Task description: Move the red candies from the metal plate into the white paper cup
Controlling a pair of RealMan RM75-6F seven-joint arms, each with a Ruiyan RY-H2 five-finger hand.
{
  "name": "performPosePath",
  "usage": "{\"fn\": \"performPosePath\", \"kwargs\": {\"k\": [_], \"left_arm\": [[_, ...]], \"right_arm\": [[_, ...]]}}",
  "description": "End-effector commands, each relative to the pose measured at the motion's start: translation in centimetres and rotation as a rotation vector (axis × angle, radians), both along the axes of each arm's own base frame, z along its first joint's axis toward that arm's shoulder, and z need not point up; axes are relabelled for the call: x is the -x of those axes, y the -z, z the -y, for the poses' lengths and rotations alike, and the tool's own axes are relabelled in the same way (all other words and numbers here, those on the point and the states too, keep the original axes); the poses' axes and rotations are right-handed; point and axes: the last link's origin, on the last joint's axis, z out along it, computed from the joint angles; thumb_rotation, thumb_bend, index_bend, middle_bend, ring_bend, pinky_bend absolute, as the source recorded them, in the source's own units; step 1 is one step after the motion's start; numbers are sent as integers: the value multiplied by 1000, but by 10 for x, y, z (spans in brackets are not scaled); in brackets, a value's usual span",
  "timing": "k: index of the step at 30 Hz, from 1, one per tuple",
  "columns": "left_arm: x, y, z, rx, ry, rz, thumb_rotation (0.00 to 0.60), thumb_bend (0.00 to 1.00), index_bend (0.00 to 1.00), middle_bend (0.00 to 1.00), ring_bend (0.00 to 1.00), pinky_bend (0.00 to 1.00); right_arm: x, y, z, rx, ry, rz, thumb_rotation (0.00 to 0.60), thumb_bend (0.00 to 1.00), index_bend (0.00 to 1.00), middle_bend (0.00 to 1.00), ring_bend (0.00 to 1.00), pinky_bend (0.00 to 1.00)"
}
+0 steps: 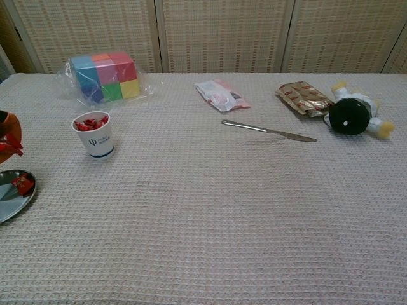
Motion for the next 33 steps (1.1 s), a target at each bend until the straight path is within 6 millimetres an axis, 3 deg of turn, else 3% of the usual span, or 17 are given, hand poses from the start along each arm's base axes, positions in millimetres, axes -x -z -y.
{"fn": "performPosePath", "kwargs": {"k": [1, 8, 14, 24, 33], "left_arm": [[-22, -2, -16, -5, 45, -13, 600, 415, 542, 626, 883, 1000], [-71, 15, -52, 7, 109, -44, 600, 407, 542, 615, 883, 1000], [-89, 28, -74, -3, 117, -68, 600, 407, 536, 605, 883, 1000], [-77, 42, -96, -6, 64, -114, 600, 409, 496, 566, 883, 1000], [-68, 40, -100, 2, 59, -149, 600, 415, 407, 466, 874, 1000]], "right_arm": [[0, 2, 1, -4, 2, -3, 600, 115, 0, 0, 0, 0], [1, 4, 4, -10, 11, -9, 600, 115, 0, 0, 0, 0], [2, 3, 5, -4, 22, -8, 600, 115, 0, 0, 0, 0], [4, 0, 7, 12, 32, -4, 600, 115, 0, 0, 0, 0], [4, -1, 6, 17, 31, -2, 600, 115, 0, 0, 0, 0]]}}
